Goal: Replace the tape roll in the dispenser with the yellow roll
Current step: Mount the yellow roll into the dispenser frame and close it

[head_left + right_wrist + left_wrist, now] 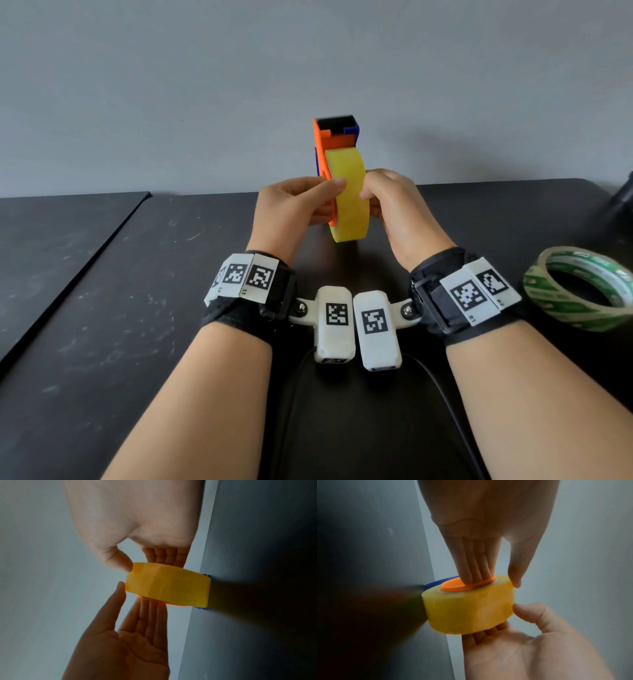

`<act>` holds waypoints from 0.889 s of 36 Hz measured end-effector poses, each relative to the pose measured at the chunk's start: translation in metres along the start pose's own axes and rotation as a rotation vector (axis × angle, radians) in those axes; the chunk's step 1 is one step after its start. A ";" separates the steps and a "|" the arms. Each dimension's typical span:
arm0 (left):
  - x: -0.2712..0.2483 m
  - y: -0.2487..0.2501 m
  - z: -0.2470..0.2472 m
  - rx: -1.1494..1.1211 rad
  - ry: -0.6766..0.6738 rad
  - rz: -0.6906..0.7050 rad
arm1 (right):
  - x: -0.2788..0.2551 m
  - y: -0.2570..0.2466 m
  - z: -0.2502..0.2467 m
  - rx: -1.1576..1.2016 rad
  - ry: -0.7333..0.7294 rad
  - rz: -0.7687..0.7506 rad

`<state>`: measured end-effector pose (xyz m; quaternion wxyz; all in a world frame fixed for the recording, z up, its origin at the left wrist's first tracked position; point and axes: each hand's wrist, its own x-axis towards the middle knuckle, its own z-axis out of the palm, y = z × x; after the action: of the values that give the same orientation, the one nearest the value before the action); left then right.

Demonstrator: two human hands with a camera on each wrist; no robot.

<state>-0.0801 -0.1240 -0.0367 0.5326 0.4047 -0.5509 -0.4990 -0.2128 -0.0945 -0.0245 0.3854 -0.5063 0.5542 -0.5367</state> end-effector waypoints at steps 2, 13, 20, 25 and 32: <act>0.000 -0.001 0.000 -0.016 0.001 -0.001 | -0.001 -0.001 0.000 -0.014 -0.008 -0.001; 0.005 -0.002 -0.004 -0.001 -0.169 -0.052 | 0.000 -0.003 0.000 -0.019 0.027 0.034; 0.005 -0.002 -0.003 0.005 -0.109 -0.027 | 0.001 -0.001 0.000 -0.035 0.041 0.006; 0.006 -0.004 -0.004 0.003 -0.061 -0.017 | -0.002 -0.002 0.000 -0.030 0.017 -0.008; 0.004 -0.003 -0.003 -0.026 -0.002 0.020 | -0.005 -0.006 0.001 -0.053 -0.030 -0.014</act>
<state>-0.0780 -0.1291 -0.0394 0.5424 0.3917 -0.5489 -0.5011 -0.2100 -0.0892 -0.0193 0.3762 -0.5282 0.5589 -0.5168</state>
